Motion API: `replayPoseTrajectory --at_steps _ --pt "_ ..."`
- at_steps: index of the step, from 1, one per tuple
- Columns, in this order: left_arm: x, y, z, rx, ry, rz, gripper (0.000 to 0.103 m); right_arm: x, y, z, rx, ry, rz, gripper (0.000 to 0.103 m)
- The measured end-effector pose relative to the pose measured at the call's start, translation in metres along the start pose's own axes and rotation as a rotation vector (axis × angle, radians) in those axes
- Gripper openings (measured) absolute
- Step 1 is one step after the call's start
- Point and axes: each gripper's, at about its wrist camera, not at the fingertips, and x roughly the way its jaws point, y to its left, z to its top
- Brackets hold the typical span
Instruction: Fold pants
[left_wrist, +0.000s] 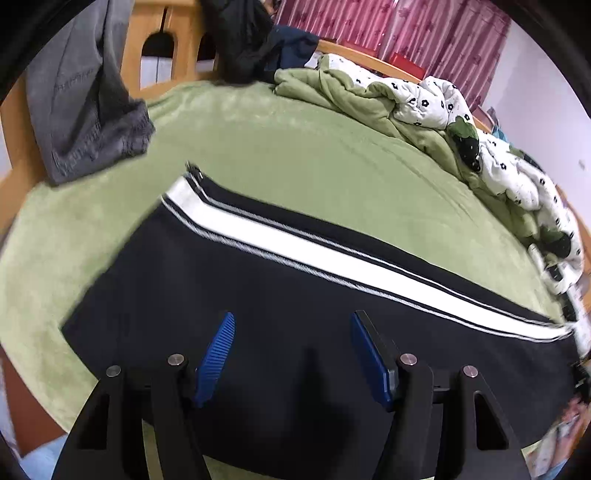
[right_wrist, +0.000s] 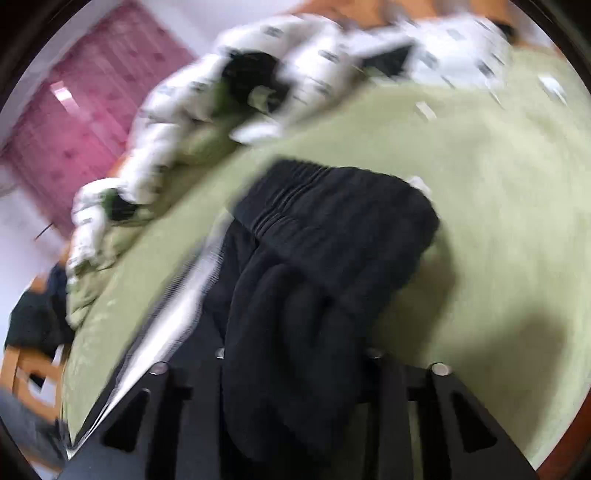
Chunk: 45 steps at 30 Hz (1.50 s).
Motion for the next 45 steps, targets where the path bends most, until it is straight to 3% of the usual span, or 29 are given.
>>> replayPoseTrajectory --at_steps 3,8,12,17,24,29,32,34,38,42,45 --pt "-0.006 -0.010 0.002 0.046 -0.028 0.041 0.063 -0.008 0.013 0.012 -0.043 -0.005 -0.002 0.033" --pt "-0.017 -0.016 0.000 0.126 -0.050 0.085 0.063 0.010 0.028 -0.015 -0.275 0.159 -0.257 0.045" --pt "-0.024 -0.007 -0.007 0.142 -0.037 0.058 0.063 -0.048 0.024 -0.052 -0.329 0.054 -0.356 0.053" --pt "-0.034 0.020 -0.022 0.124 -0.014 -0.011 0.063 -0.103 0.067 -0.078 -0.358 0.011 -0.298 0.053" --pt "-0.042 0.089 -0.053 0.003 0.073 -0.172 0.063 -0.150 0.175 -0.131 -0.456 -0.037 -0.177 0.053" --pt "-0.030 0.104 -0.070 -0.056 0.113 -0.323 0.063 -0.145 0.245 -0.149 -0.459 0.072 -0.029 0.054" --pt "-0.010 0.092 -0.080 -0.092 0.161 -0.447 0.067 -0.139 0.272 -0.161 -0.495 0.069 0.013 0.062" --pt "0.008 0.080 -0.087 -0.158 0.172 -0.493 0.069 -0.130 0.282 -0.171 -0.510 0.051 0.017 0.063" --pt "0.019 0.075 -0.085 -0.259 0.073 -0.483 0.065 -0.099 0.279 -0.198 -0.458 0.092 0.074 0.063" --pt "0.023 0.109 -0.071 -0.348 0.013 -0.397 0.035 -0.064 0.276 -0.223 -0.479 0.231 0.024 0.059" --pt "0.029 0.146 -0.059 -0.429 -0.012 -0.367 0.035 -0.067 0.279 -0.225 -0.502 0.220 0.031 0.059"
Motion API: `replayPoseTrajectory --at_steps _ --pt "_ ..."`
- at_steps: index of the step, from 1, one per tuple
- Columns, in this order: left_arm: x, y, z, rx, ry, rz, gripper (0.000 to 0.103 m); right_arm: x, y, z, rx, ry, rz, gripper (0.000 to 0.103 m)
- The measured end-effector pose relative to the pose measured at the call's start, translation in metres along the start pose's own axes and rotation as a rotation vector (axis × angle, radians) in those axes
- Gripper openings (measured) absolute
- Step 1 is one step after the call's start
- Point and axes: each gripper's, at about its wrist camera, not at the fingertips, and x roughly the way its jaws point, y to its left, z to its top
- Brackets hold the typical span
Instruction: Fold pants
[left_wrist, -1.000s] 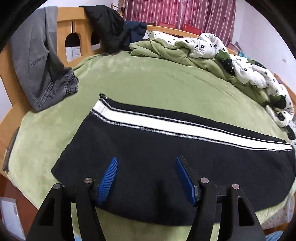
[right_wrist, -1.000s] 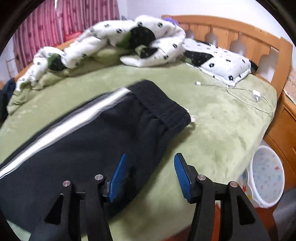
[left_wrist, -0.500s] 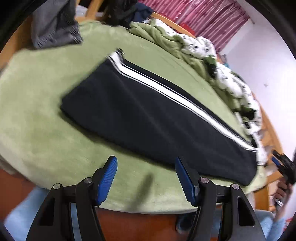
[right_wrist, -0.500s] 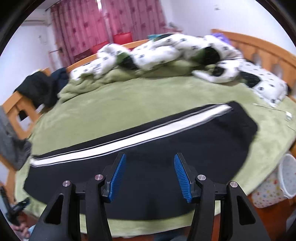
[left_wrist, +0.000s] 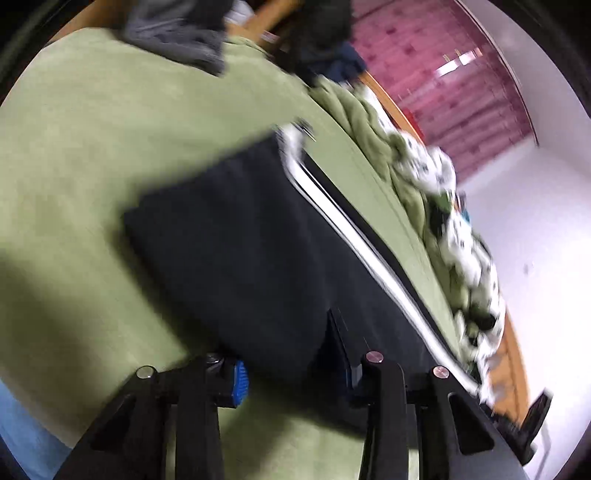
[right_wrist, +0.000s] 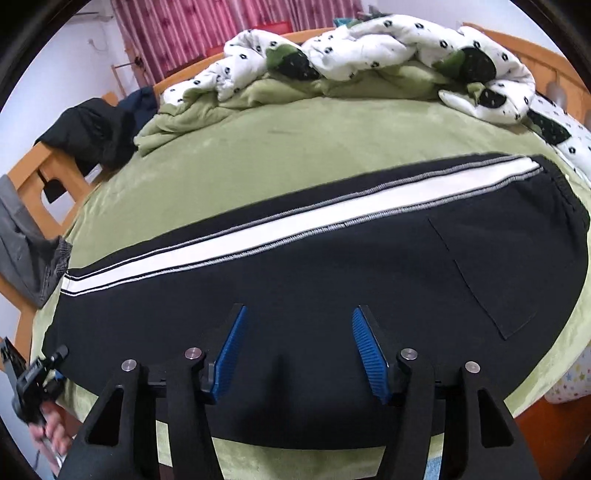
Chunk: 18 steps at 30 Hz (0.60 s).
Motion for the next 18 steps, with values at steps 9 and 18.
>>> replayPoseTrajectory --at_steps 9,18 --pt "0.001 0.010 0.044 0.072 -0.043 0.159 0.029 0.005 0.014 -0.014 -0.018 0.012 0.032 0.059" --pt "-0.019 0.021 0.038 0.123 -0.071 0.176 0.028 -0.002 0.019 -0.022 -0.060 -0.004 0.014 0.059"
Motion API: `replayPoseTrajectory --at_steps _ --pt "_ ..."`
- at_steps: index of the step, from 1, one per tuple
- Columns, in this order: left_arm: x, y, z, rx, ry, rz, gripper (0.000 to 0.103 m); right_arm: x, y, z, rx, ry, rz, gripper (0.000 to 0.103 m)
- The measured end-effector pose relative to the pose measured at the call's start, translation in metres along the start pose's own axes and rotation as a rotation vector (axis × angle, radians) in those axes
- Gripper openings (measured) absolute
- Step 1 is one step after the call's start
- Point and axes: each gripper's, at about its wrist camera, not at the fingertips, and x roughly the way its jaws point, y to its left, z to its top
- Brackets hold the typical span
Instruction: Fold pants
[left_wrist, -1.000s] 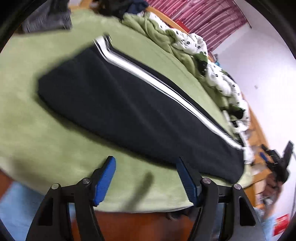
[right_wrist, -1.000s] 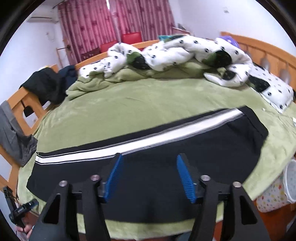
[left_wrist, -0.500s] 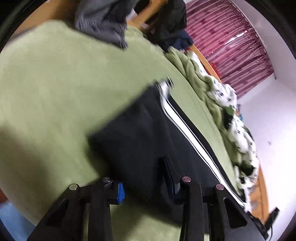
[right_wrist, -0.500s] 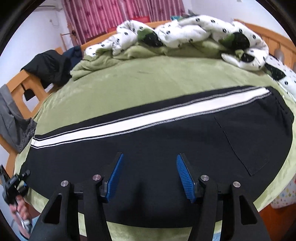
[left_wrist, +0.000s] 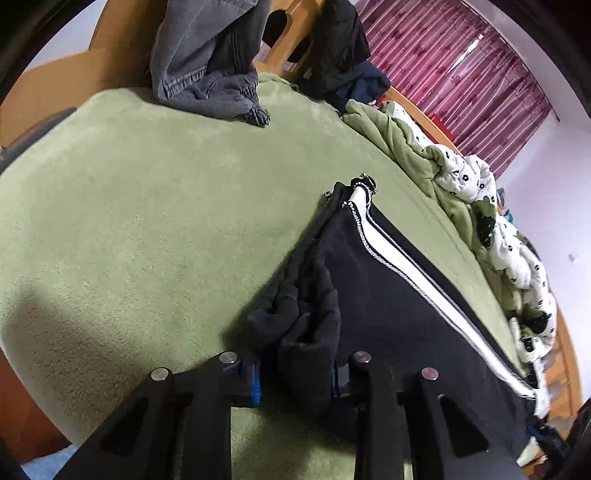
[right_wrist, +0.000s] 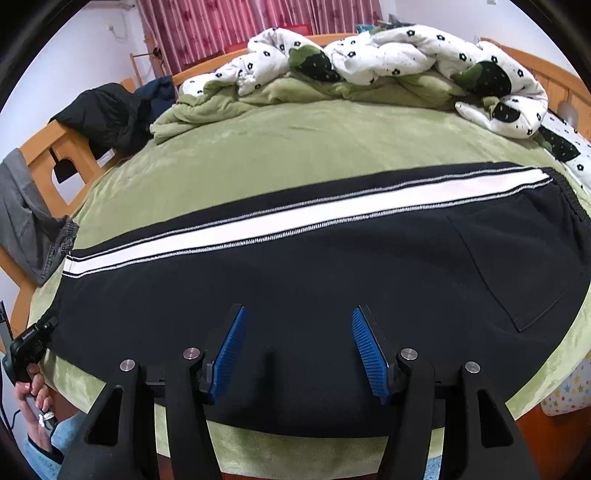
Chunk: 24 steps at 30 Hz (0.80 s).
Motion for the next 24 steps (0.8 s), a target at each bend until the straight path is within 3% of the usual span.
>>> replayPoseTrajectory --at_steps 3,5,9,14,20,24 --pt "0.000 0.002 0.006 -0.046 0.025 -0.017 0.033 -0.003 -0.001 0.001 -0.009 -0.009 0.005 0.059" --pt "0.004 -0.004 0.005 -0.032 0.029 0.015 0.034 -0.005 0.000 0.002 -0.016 -0.012 0.015 0.059" --pt "0.000 -0.024 0.002 0.042 -0.025 0.105 0.023 -0.005 -0.002 0.000 -0.036 -0.005 0.007 0.059" --pt "-0.028 -0.102 0.005 0.245 -0.154 0.158 0.021 -0.013 -0.016 -0.005 -0.037 -0.015 -0.002 0.059" --pt "-0.040 -0.217 -0.016 0.428 -0.179 -0.003 0.020 -0.029 -0.057 -0.014 -0.022 -0.066 -0.041 0.059" --pt "-0.027 -0.286 -0.056 0.524 -0.131 -0.112 0.019 -0.035 -0.093 -0.020 0.014 -0.100 -0.069 0.059"
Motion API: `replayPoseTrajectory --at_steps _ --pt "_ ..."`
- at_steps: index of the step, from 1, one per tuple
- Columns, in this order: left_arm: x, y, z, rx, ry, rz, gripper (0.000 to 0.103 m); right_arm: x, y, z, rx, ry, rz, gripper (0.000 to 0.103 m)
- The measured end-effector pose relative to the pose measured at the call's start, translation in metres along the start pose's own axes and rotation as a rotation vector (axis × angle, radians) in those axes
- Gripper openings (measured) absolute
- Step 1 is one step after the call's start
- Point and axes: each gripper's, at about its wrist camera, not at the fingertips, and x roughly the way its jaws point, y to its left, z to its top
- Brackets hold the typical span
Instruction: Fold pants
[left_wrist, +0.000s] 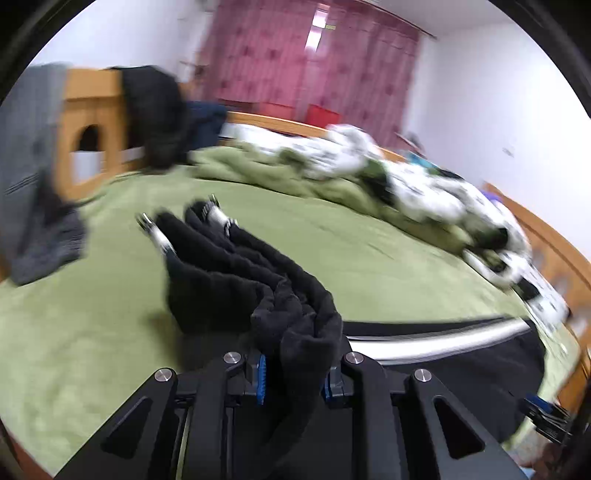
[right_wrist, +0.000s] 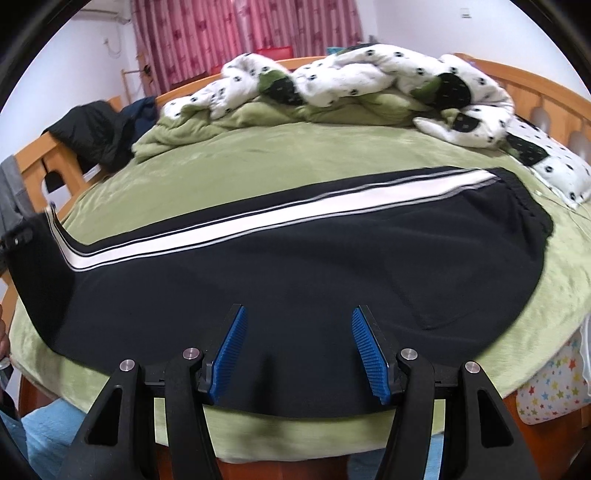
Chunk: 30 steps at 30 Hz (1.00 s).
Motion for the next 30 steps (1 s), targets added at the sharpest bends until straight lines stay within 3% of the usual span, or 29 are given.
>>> replayPoseTrajectory --at_steps 5,8,11,13,15,17,19,24,27,28,30 --pt "0.042 -0.099 -0.039 0.078 0.095 -0.118 0.019 0.000 -0.048 -0.004 0.106 0.004 0.003 0.059" --pt "0.070 -0.141 -0.075 0.076 0.212 -0.217 0.019 -0.004 -0.074 -0.004 0.179 -0.006 0.014 0.059" --pt "0.085 -0.171 -0.112 0.129 0.284 -0.230 0.019 -0.011 -0.086 -0.003 0.170 -0.039 -0.035 0.059" --pt "0.078 -0.178 -0.126 0.175 0.270 -0.209 0.020 -0.014 -0.087 -0.004 0.156 -0.054 -0.057 0.059" --pt "0.067 -0.171 -0.126 0.192 0.278 -0.252 0.026 -0.013 -0.086 -0.004 0.166 -0.046 -0.033 0.059" --pt "0.057 -0.160 -0.121 0.169 0.315 -0.329 0.043 -0.011 -0.081 -0.003 0.165 -0.037 -0.008 0.059" --pt "0.039 -0.142 -0.118 0.155 0.298 -0.349 0.062 -0.009 -0.071 0.000 0.143 -0.037 0.001 0.059" --pt "-0.020 -0.077 -0.106 0.162 0.163 -0.276 0.073 0.004 -0.031 0.009 0.113 0.002 0.117 0.059" --pt "-0.028 -0.044 -0.099 0.171 0.155 -0.178 0.075 0.013 0.004 0.020 0.084 0.022 0.186 0.059" --pt "-0.031 -0.028 -0.102 0.181 0.167 -0.118 0.075 0.014 0.014 0.023 0.075 0.021 0.198 0.059" --pt "-0.031 -0.003 -0.109 0.182 0.206 -0.079 0.075 0.021 0.036 0.026 0.057 0.036 0.211 0.059"
